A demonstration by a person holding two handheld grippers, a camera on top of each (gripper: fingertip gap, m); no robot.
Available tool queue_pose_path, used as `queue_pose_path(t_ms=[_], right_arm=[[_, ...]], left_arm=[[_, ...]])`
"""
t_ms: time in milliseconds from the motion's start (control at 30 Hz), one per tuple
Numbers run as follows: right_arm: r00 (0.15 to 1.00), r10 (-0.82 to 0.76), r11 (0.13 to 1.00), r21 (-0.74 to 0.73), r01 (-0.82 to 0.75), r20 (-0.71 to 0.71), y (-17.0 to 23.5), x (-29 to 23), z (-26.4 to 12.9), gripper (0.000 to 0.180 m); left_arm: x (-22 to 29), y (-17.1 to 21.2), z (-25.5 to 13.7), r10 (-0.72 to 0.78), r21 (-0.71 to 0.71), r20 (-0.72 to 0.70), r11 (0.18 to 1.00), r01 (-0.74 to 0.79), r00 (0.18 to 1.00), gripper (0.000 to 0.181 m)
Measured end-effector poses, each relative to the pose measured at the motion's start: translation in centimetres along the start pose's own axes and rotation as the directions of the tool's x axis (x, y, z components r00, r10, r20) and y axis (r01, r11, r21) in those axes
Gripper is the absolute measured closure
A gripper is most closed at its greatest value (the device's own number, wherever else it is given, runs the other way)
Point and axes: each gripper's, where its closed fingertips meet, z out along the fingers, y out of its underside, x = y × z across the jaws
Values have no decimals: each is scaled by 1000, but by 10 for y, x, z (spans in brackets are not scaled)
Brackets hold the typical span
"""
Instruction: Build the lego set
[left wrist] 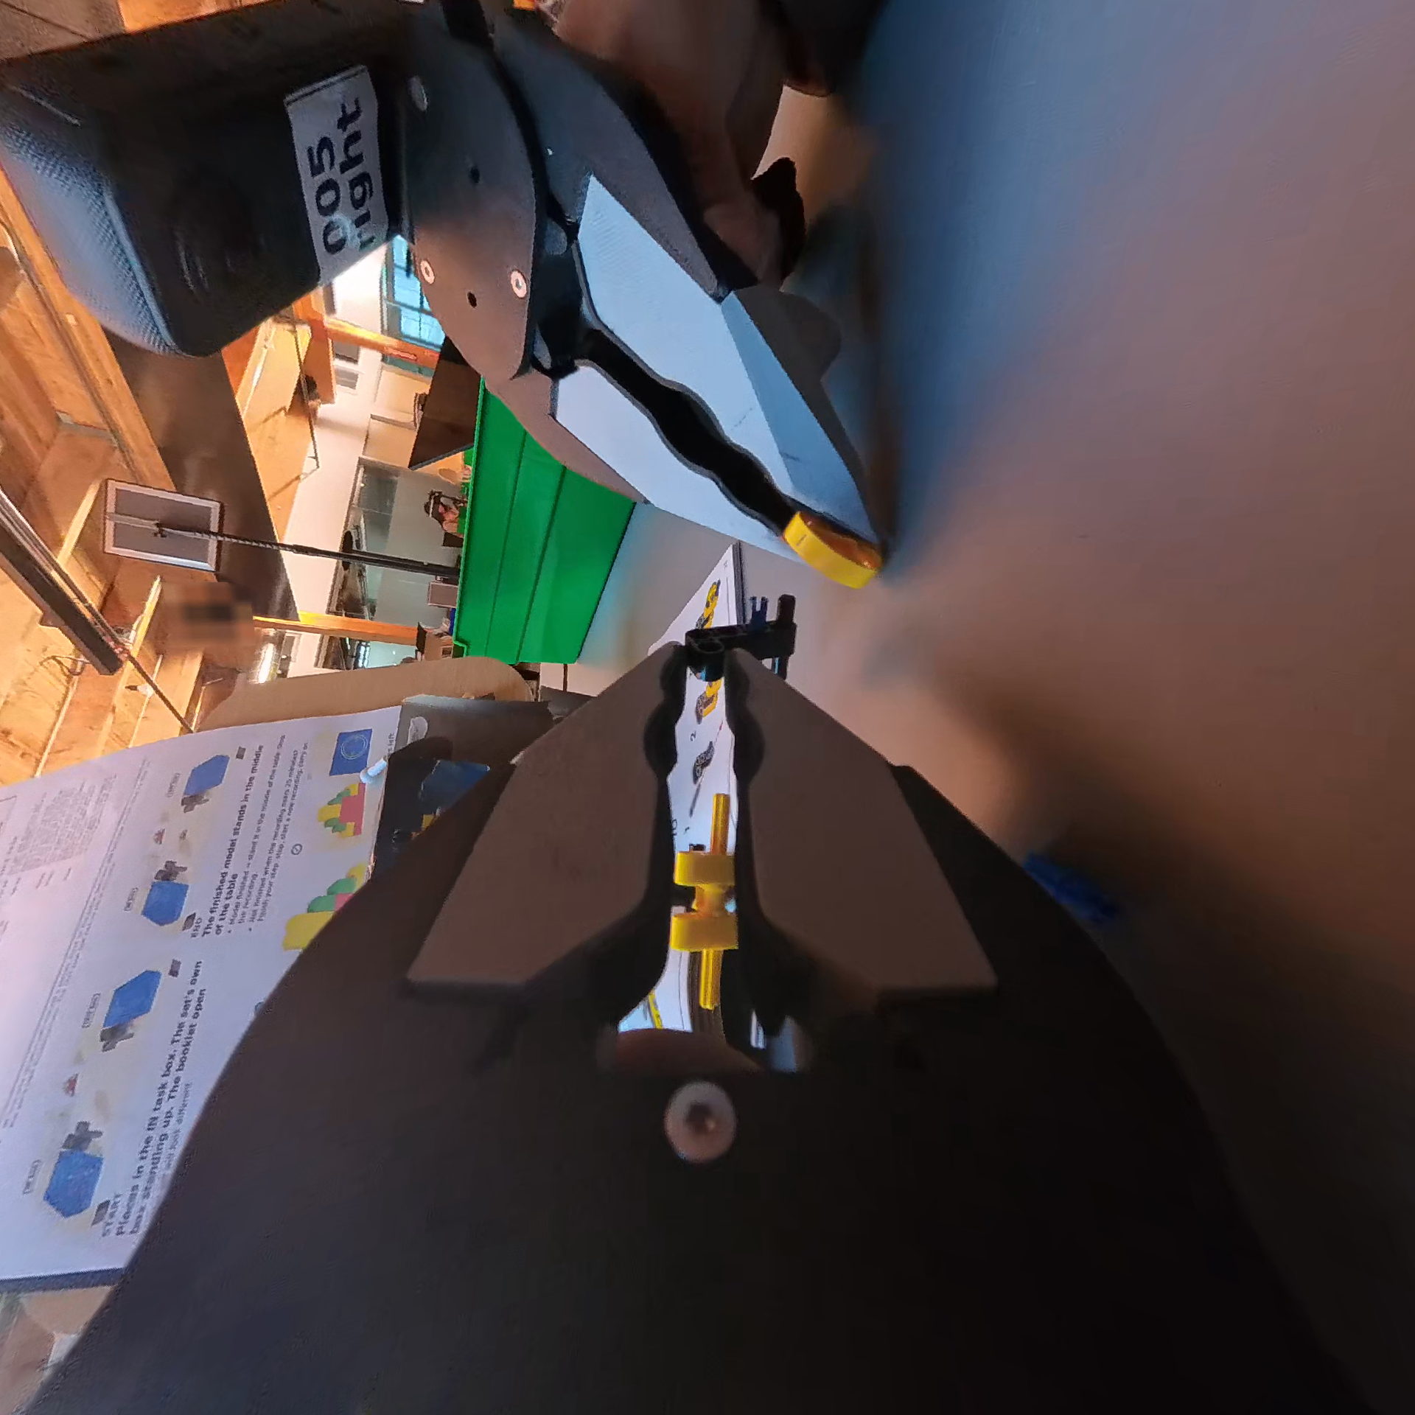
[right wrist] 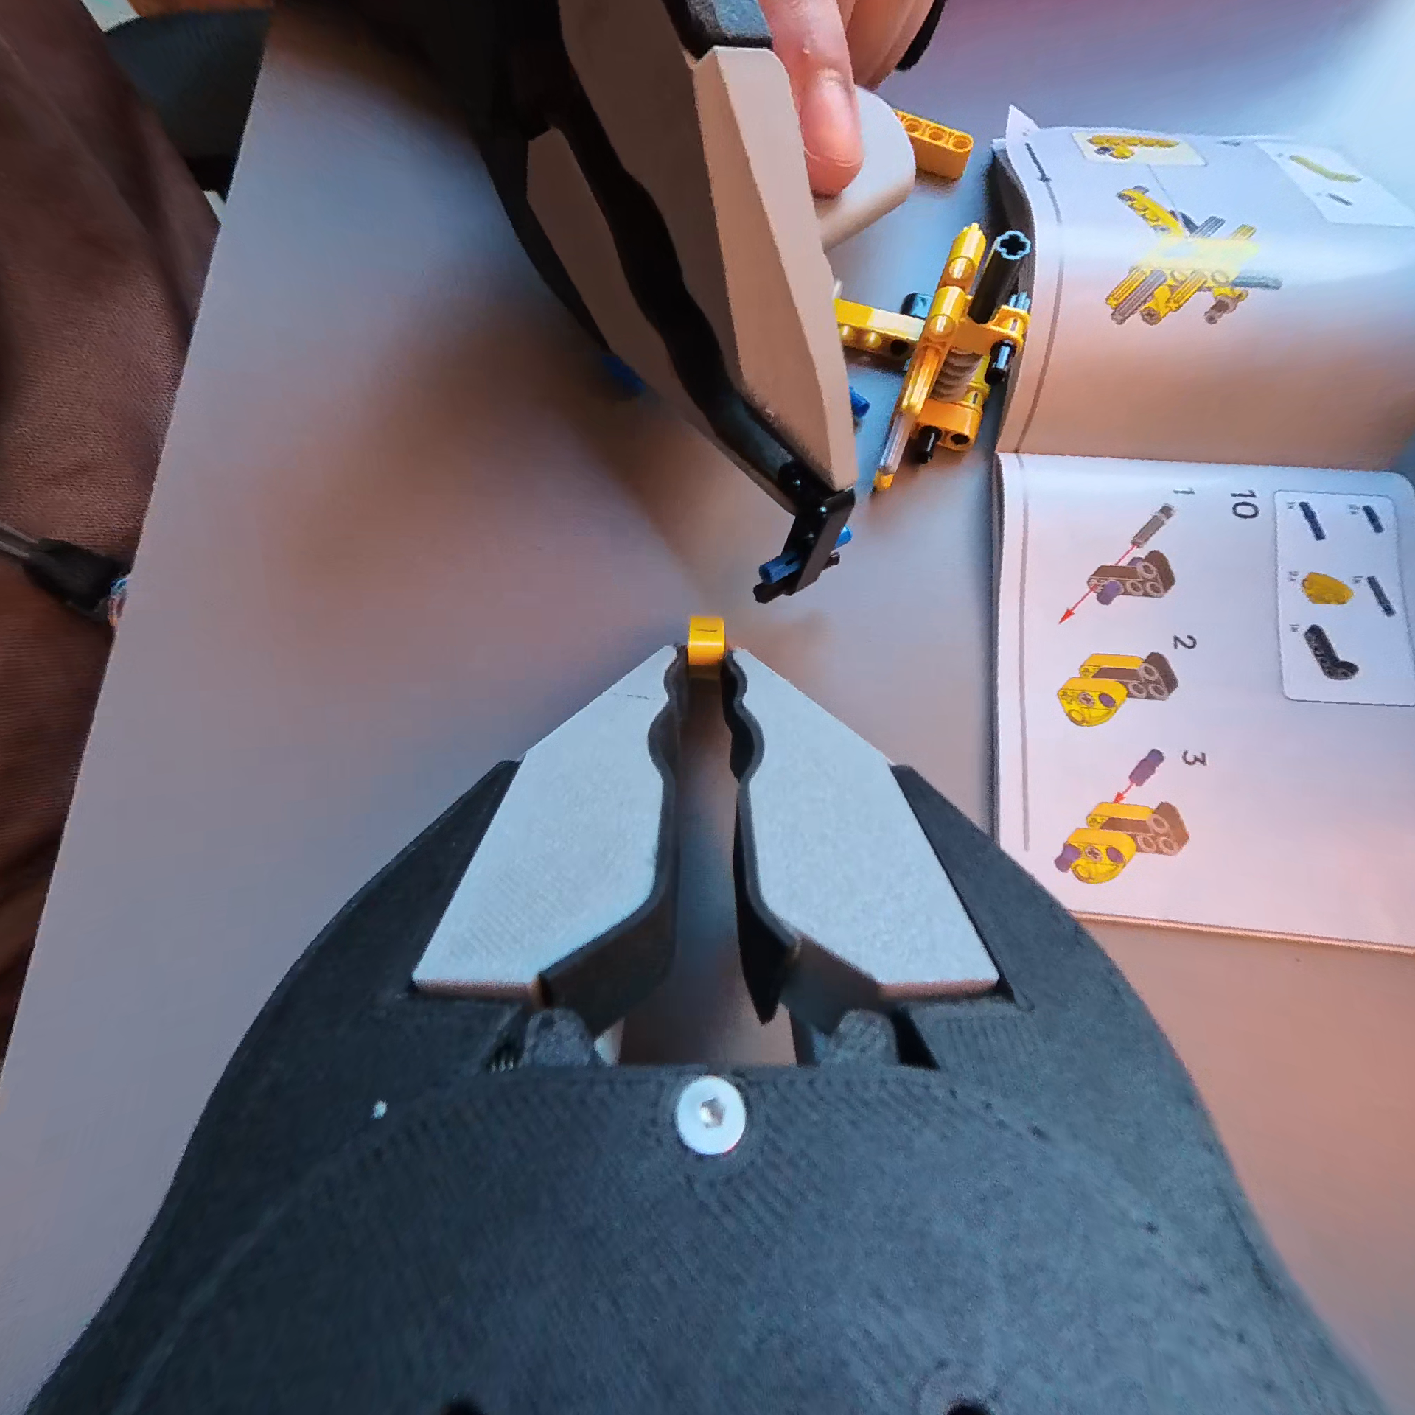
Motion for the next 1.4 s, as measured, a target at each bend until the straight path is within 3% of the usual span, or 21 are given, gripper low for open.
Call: queue_pose_path(t_ms=[33,700,1033,1400], right_arm=[[1000,-3,1000,0,3,1,0,0,1,174],[1000,-22,1000,-8,22,13,4,-6,-2,172],[994,-55,998,-3,56,99,5,-28,-2,173],[996,-58,998,13,58,64,2,-22,-3,174]], left_arm=[[0,0,0,3,-2,-1,1000,-3,1000,174],[0,3,0,4,-13,3,1000,-4,1000,174],[-2,4,-1,11,-17,11,1000,-11,1000,174],[-4,5,-2,17,-22,16,1000,-17,1000,174]])
